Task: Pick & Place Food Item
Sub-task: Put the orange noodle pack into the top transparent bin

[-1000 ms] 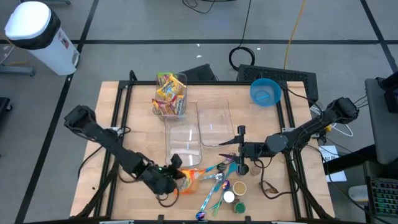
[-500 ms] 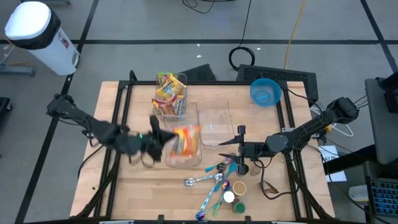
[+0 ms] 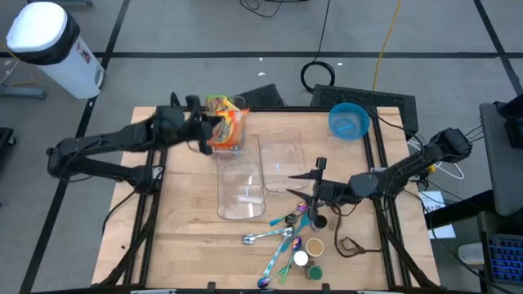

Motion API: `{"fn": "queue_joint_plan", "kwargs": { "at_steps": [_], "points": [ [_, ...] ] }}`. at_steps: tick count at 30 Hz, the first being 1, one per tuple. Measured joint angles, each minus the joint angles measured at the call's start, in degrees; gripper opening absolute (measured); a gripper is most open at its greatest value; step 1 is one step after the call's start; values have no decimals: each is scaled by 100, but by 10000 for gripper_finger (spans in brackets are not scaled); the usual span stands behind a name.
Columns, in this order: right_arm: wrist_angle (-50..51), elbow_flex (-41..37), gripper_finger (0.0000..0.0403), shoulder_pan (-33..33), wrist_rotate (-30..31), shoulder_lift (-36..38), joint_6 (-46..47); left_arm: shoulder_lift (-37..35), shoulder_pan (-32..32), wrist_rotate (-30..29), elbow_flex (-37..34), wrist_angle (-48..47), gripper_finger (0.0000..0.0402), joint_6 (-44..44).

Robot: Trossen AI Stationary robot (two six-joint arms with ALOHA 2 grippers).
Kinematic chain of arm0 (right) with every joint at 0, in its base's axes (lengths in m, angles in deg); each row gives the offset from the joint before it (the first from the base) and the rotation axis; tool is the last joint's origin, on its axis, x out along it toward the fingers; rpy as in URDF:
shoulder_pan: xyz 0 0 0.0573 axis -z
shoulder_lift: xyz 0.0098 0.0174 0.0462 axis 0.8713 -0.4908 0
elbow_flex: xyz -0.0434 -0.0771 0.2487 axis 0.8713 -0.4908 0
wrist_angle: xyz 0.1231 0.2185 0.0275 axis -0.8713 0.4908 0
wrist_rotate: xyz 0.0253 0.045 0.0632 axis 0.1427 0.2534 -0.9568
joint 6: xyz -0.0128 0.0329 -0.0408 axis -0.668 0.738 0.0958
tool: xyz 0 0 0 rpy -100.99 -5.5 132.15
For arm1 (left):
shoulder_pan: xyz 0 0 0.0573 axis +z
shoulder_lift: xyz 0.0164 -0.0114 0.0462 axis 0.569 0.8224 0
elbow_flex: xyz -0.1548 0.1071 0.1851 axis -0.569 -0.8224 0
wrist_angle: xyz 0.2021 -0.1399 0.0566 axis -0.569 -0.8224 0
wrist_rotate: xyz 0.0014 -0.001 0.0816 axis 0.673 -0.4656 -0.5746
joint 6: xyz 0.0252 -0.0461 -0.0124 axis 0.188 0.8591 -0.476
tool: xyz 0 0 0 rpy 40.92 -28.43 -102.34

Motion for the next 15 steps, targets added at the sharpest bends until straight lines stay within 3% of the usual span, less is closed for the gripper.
{"fn": "queue_joint_plan", "kwargs": {
  "at_steps": [8,12,15],
  "points": [
    [134,0,160,56,279,0,-3,529,2127,1785,-487,330,3,427],
    [240,0,160,139,275,0,44,960,2792,2811,-831,896,3,396],
    [323,0,160,195,277,0,57,1343,3108,3180,-928,920,5,473]
  ]
}}
